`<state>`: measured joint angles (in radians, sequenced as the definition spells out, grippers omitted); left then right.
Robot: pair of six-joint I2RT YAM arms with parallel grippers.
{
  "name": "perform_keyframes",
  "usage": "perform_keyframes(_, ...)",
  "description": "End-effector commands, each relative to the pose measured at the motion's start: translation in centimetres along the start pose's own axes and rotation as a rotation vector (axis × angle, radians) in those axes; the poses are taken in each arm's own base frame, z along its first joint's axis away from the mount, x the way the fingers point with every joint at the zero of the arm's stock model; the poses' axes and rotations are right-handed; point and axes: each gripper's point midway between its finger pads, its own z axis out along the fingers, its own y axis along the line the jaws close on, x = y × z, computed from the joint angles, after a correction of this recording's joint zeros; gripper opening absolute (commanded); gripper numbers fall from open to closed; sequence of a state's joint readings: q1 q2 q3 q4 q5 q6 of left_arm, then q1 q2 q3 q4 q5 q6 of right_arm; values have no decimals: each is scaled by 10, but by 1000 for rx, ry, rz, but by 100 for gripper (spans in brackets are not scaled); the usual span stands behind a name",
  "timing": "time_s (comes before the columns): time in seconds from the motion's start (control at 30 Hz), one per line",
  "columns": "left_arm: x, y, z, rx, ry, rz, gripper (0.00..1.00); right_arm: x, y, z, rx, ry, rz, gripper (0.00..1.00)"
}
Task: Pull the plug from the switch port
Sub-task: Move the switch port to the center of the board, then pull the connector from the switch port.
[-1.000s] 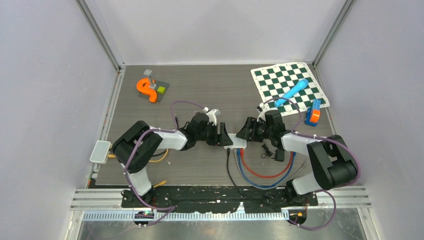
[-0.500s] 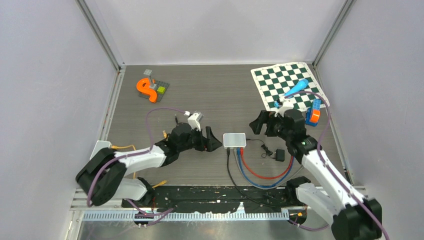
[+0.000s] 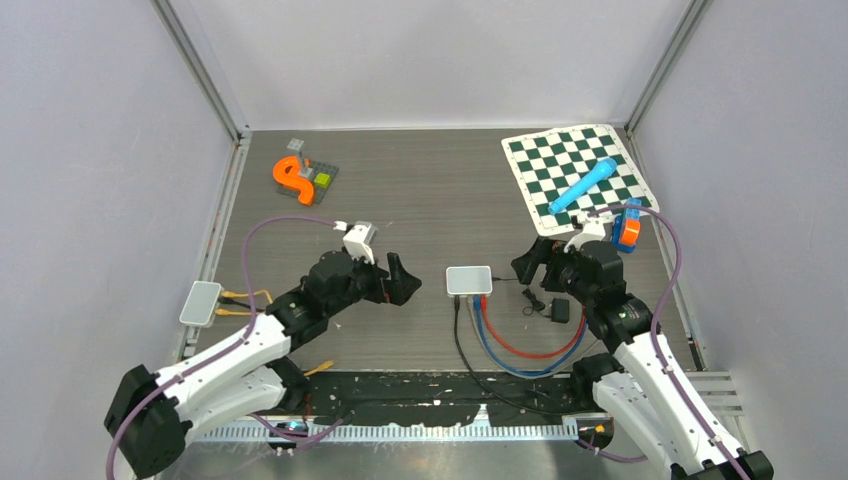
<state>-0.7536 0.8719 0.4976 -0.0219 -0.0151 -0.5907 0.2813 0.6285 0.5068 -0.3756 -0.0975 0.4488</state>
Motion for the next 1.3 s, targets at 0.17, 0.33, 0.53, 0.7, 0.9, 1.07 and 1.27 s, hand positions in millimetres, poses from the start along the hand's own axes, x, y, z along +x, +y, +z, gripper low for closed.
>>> perform_keyframes(0.17,-57,0,-12,-109,-108,101,99,-23,16,-10,-24,-28,47,95)
perform_keyframes(0.33,-75,-11,-7,-112,-72,144,99,-24,18,-11,1,21,78,95)
perform_keyframes(0.53,-70,-12,5,-105,-3,189,100,-21,12,-10,53,39,139,98)
perform_keyframes(0.7,-71,-20,7,-65,14,170,99,-18,8,-8,80,38,196,100)
perform_keyframes(0.9,-66,-13,3,-84,53,191,99,-17,8,-3,95,68,212,98)
perform_keyframes(1.07,-66,-6,7,-104,70,235,99,-16,9,3,95,89,211,94)
perform_keyframes(1.27,-61,-1,23,-123,132,282,99,-13,22,22,8,115,218,82)
